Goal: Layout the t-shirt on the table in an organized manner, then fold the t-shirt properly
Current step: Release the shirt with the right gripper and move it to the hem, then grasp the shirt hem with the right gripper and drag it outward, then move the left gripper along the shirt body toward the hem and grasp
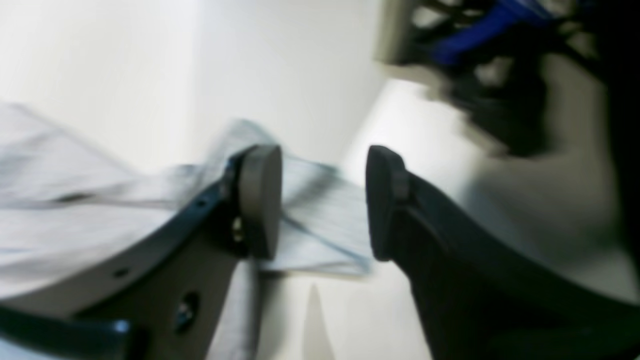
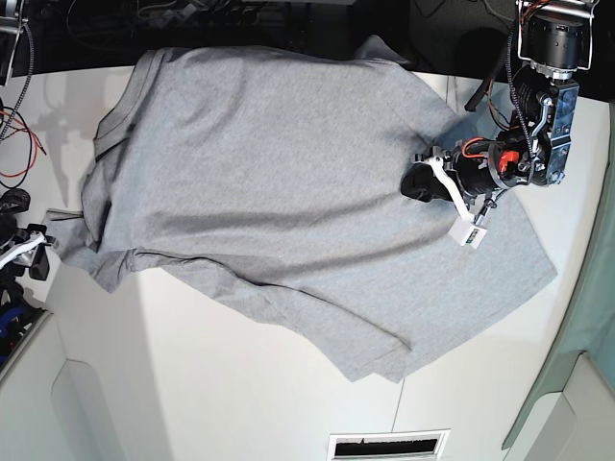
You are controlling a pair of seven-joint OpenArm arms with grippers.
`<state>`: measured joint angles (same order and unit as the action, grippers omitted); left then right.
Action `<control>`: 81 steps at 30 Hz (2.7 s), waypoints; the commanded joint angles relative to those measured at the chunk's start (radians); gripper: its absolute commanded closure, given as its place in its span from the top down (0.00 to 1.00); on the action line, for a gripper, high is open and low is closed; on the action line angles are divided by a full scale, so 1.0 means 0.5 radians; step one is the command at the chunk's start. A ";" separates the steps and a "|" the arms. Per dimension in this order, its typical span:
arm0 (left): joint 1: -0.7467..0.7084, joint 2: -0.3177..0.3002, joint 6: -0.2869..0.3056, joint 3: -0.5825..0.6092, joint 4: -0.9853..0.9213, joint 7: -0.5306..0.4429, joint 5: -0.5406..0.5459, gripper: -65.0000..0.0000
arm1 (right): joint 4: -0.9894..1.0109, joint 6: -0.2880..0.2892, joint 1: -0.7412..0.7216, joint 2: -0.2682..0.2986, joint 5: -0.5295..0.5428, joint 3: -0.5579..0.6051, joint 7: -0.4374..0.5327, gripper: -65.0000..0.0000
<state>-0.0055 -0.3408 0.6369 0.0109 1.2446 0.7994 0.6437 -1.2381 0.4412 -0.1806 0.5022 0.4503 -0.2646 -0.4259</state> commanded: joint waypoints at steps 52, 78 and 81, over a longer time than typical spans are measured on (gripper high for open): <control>-0.140 -0.021 -0.009 -0.003 0.014 0.072 -0.077 0.23 | 0.691 -0.641 -1.215 -0.463 -0.900 1.352 0.278 0.69; 0.462 -0.208 -0.132 0.044 0.117 -0.282 0.120 0.23 | -0.386 -0.678 0.004 -0.530 -0.922 1.296 -0.437 0.00; 0.665 -0.095 -0.160 0.161 -0.122 -0.366 0.031 0.24 | -0.385 -0.680 0.075 -0.534 -0.932 1.289 -0.429 0.00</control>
<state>0.3054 -0.3862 0.5507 0.0933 1.1679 0.6308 0.6369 -1.4128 0.1059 -0.1249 0.2287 -0.0078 0.3889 -0.6575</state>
